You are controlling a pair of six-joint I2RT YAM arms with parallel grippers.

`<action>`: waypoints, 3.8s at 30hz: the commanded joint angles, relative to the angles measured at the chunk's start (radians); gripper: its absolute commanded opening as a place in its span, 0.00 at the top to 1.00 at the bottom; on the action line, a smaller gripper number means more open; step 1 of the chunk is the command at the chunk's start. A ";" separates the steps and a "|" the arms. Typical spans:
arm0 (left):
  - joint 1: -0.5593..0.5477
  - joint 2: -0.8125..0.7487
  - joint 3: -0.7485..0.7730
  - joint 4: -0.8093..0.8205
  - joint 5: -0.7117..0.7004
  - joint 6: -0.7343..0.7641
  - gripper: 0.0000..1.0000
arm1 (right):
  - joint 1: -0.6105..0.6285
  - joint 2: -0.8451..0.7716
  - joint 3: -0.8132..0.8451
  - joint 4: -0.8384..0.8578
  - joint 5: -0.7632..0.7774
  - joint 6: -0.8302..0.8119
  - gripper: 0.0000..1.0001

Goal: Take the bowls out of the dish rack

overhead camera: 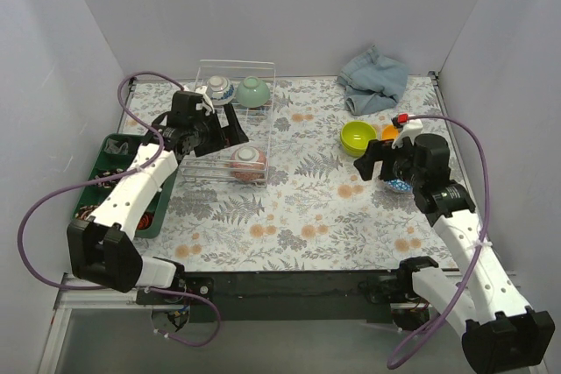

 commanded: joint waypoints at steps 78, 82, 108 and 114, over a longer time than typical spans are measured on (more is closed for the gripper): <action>0.120 0.361 0.111 -0.053 0.261 -0.071 0.44 | 0.011 -0.192 -0.182 0.044 -0.234 -0.031 0.03; 0.120 0.337 0.142 -0.056 0.230 -0.073 0.51 | 0.011 -0.186 -0.179 0.042 -0.236 -0.031 0.04; 0.005 0.208 0.298 -0.079 -0.259 0.357 0.67 | 0.012 -0.075 -0.101 0.076 -0.342 -0.037 0.05; -0.156 0.180 0.301 -0.037 -0.449 0.522 0.68 | 0.011 -0.049 -0.078 0.076 -0.364 -0.045 0.05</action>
